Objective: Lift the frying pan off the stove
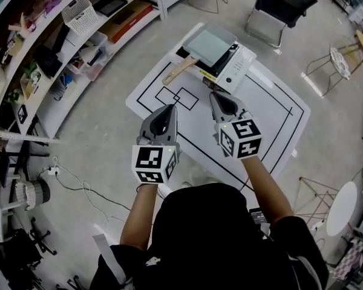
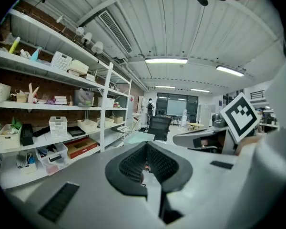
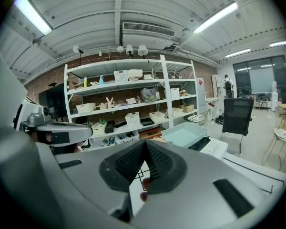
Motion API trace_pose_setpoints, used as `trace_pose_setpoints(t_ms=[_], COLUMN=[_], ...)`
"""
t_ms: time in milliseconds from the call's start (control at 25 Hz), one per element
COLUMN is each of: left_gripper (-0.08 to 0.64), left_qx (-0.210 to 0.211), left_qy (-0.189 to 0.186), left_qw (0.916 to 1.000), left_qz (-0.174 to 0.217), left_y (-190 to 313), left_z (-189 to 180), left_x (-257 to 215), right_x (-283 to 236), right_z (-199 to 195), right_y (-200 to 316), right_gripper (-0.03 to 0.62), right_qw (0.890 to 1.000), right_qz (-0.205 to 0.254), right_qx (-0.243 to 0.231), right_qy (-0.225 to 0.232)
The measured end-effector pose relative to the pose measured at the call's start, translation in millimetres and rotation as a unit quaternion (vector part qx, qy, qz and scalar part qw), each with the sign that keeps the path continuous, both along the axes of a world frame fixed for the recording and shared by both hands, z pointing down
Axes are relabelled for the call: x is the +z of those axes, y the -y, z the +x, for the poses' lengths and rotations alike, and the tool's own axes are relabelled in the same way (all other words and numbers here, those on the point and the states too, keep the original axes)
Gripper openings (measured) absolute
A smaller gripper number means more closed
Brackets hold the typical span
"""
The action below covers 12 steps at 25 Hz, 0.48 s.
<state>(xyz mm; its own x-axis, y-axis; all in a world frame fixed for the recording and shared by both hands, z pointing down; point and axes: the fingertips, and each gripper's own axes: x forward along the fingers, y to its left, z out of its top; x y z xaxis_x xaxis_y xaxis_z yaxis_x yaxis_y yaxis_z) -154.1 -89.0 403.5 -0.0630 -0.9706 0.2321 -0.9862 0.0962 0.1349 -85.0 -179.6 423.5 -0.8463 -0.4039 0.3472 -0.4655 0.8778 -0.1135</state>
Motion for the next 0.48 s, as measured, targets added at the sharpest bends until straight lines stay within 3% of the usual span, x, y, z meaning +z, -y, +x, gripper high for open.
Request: trace_pose_setpoints(t_ms=[480], left_gripper=[0.011], left_qx=[0.022], left_qy=[0.009], left_qw=[0.9990], left_qz=[-0.038], left_y=[51.3], left_z=[11.7], left_x=[18.0], right_x=[15.6], right_z=[11.2], right_y=[43.2], right_gripper=[0.002], right_qw=[0.999], right_qz=[-0.030], right_qx=[0.015], right_qy=[0.008])
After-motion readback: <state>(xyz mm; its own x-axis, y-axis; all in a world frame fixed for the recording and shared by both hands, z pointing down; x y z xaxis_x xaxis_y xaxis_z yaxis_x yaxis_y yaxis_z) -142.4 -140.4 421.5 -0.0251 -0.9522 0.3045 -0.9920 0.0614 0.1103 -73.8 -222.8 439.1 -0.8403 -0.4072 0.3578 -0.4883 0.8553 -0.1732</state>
